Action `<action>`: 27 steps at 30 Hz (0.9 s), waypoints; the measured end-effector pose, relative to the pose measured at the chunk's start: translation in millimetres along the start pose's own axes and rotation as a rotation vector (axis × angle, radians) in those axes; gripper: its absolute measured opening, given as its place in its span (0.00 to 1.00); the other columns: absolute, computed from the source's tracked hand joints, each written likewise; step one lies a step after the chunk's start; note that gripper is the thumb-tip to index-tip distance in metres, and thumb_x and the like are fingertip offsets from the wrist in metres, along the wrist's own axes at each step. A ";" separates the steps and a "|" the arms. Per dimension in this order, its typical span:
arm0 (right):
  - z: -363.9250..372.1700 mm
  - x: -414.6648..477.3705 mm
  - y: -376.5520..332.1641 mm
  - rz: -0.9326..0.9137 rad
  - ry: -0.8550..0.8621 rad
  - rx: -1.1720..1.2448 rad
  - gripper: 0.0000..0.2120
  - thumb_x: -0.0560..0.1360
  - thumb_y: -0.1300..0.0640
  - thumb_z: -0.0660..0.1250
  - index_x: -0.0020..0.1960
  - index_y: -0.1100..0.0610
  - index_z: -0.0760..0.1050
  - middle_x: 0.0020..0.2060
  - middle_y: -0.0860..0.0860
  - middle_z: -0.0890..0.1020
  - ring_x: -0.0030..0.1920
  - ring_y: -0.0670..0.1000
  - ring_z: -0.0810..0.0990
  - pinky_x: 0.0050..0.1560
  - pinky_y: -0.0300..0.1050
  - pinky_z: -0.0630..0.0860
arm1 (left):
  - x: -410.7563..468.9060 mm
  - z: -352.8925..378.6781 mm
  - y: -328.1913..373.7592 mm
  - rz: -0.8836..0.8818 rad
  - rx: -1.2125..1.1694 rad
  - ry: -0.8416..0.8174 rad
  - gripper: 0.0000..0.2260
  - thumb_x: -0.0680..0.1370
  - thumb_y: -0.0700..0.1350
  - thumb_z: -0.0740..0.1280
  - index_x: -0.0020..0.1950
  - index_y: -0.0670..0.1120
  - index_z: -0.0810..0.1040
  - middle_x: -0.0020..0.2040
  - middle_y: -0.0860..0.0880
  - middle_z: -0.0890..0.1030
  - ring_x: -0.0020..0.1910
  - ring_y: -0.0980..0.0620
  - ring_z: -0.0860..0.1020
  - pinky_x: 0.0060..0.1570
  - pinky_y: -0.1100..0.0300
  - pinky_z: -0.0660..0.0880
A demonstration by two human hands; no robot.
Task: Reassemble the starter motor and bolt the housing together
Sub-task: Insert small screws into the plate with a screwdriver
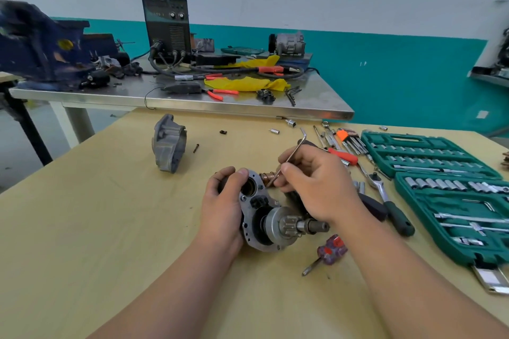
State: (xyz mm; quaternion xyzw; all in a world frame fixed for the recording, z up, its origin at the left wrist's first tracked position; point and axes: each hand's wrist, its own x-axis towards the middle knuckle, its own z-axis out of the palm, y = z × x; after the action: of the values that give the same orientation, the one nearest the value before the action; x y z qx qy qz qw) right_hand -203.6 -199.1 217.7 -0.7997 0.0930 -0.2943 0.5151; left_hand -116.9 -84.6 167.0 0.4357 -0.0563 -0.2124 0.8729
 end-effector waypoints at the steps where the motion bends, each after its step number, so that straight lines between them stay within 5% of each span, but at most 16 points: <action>1: 1.0 -0.5 1.5 -0.007 0.007 -0.006 0.09 0.76 0.63 0.65 0.43 0.50 0.78 0.35 0.49 0.84 0.38 0.48 0.84 0.41 0.44 0.81 | 0.3 0.0 0.0 -0.003 -0.001 0.000 0.09 0.76 0.42 0.70 0.54 0.46 0.75 0.35 0.50 0.84 0.34 0.50 0.82 0.36 0.53 0.80; 14: 1.6 -7.1 4.2 -0.053 -0.029 0.029 0.12 0.74 0.67 0.66 0.42 0.50 0.78 0.37 0.49 0.85 0.42 0.46 0.85 0.44 0.37 0.80 | 3.7 -3.6 -1.1 -0.046 -0.016 0.005 0.10 0.75 0.43 0.70 0.55 0.46 0.75 0.35 0.49 0.84 0.34 0.51 0.83 0.32 0.56 0.80; 23: -2.4 -5.0 5.1 -0.175 -0.077 -0.152 0.14 0.72 0.64 0.71 0.40 0.44 0.79 0.35 0.38 0.83 0.37 0.41 0.82 0.38 0.31 0.76 | 3.9 -4.0 -2.4 -0.111 -0.012 -0.029 0.12 0.76 0.44 0.68 0.58 0.43 0.73 0.49 0.41 0.79 0.43 0.44 0.80 0.44 0.50 0.79; 27: 3.2 -2.2 8.8 -0.372 -0.002 -0.365 0.04 0.71 0.59 0.72 0.38 0.54 0.79 0.33 0.42 0.79 0.37 0.44 0.78 0.37 0.33 0.73 | 3.8 -3.9 -1.7 -0.129 -0.030 -0.085 0.10 0.77 0.43 0.67 0.56 0.44 0.71 0.51 0.40 0.76 0.47 0.42 0.77 0.50 0.45 0.75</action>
State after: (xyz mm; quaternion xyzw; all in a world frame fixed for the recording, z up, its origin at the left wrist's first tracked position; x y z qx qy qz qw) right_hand -202.2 -199.6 208.2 -0.8830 -0.0048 -0.3616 0.2992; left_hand -112.9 -84.2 163.0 0.4161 -0.0618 -0.2874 0.8605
